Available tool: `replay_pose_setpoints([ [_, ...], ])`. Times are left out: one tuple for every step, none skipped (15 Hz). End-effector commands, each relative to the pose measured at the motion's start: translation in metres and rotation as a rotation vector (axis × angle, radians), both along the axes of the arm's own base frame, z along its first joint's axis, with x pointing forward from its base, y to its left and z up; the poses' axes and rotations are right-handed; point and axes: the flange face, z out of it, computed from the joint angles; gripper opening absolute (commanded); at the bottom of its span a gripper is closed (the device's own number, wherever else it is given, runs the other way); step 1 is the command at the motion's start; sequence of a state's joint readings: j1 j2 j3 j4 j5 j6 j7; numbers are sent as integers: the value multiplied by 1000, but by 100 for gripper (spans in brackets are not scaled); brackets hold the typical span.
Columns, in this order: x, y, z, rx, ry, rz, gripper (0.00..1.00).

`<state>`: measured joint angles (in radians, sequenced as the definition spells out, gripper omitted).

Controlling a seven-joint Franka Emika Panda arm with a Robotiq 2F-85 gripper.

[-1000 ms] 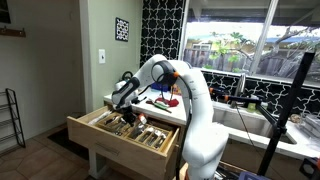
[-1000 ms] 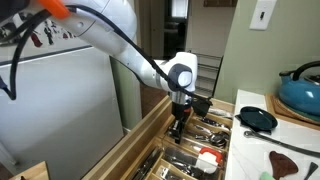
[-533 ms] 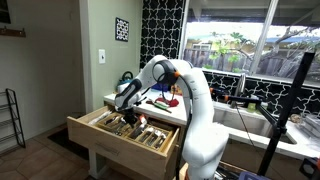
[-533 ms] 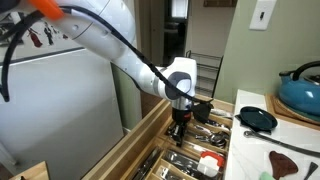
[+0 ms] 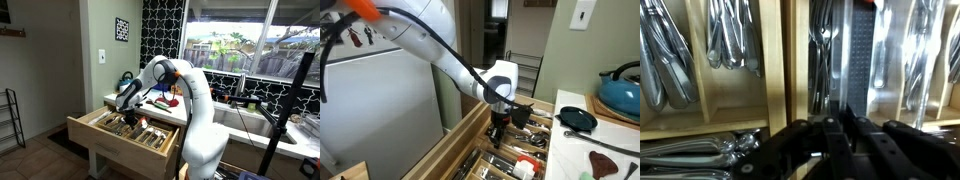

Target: Take the sponges out of the tray then put the tray in the drawer

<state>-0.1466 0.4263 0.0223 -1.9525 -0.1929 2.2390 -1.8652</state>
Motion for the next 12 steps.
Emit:
replay_pose_setpoints([
  [-8, -3, 0, 19, -28, -12, 2],
  [-9, -3, -1, 25, -30, -9, 2],
  [-9, -4, -3, 17, -34, -13, 2],
  [-9, -4, -5, 19, -42, -11, 2],
  [-9, -3, -6, 24, -55, -4, 2],
  [-9, -3, -7, 21, -62, -1, 2],
  [-9, -3, -8, 22, -71, 2, 2],
  [-9, -3, -9, 24, -77, 6, 2],
  [-10, -2, -10, 29, -73, 9, 2],
  [-10, -3, -12, 35, -59, 4, 2],
  [-10, -3, -14, 33, -56, 1, 2],
  [-11, -3, -15, 32, -57, -2, 2],
])
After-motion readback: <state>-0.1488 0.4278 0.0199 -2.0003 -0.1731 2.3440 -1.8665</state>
